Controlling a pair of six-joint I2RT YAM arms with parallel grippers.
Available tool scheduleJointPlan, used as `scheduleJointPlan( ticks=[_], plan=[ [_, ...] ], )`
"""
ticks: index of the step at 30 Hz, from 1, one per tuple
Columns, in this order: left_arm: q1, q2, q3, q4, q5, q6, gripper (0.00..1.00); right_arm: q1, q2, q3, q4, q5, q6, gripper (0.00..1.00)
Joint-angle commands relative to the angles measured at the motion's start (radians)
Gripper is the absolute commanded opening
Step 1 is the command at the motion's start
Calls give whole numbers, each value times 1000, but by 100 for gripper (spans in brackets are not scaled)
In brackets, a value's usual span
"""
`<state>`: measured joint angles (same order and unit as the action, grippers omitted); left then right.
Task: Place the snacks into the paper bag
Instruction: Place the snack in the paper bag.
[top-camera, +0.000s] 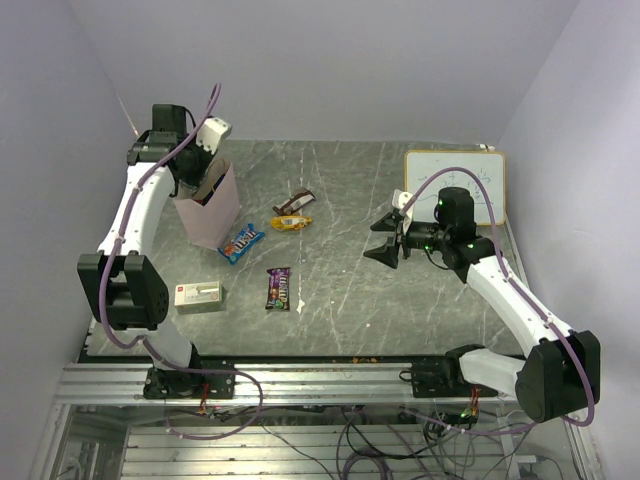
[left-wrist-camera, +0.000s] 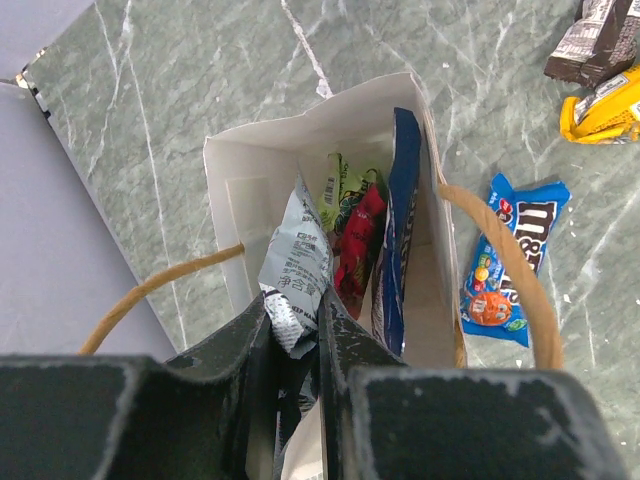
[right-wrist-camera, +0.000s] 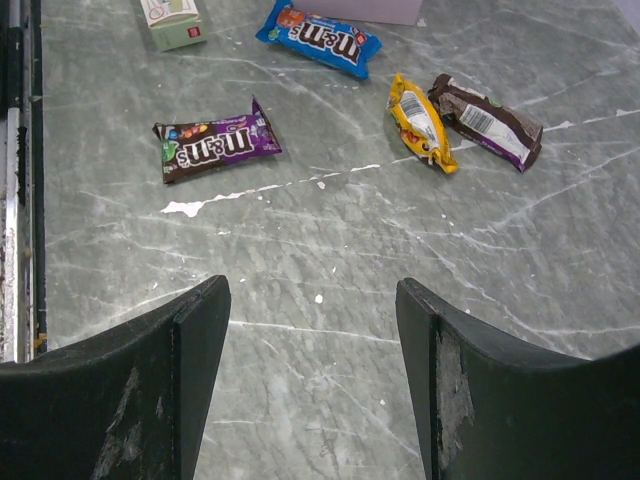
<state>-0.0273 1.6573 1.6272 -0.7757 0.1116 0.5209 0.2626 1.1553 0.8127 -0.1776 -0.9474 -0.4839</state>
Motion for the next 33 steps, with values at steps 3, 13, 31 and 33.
scheduleJointPlan(
  ticks=[3,13,31,33],
  plan=[
    [9,28,48,-24,-34,16,19,-6,2,-10,3,-10,-13,67],
    [9,27,34,-19,-27,13,22,-6,3,-12,3,-10,-15,67],
    [10,17,56,-15,-29,3,40,-6,3,-15,4,-8,-16,68],
    [9,14,60,-17,-26,0,41,-6,3,-15,4,-8,-16,68]
  ],
)
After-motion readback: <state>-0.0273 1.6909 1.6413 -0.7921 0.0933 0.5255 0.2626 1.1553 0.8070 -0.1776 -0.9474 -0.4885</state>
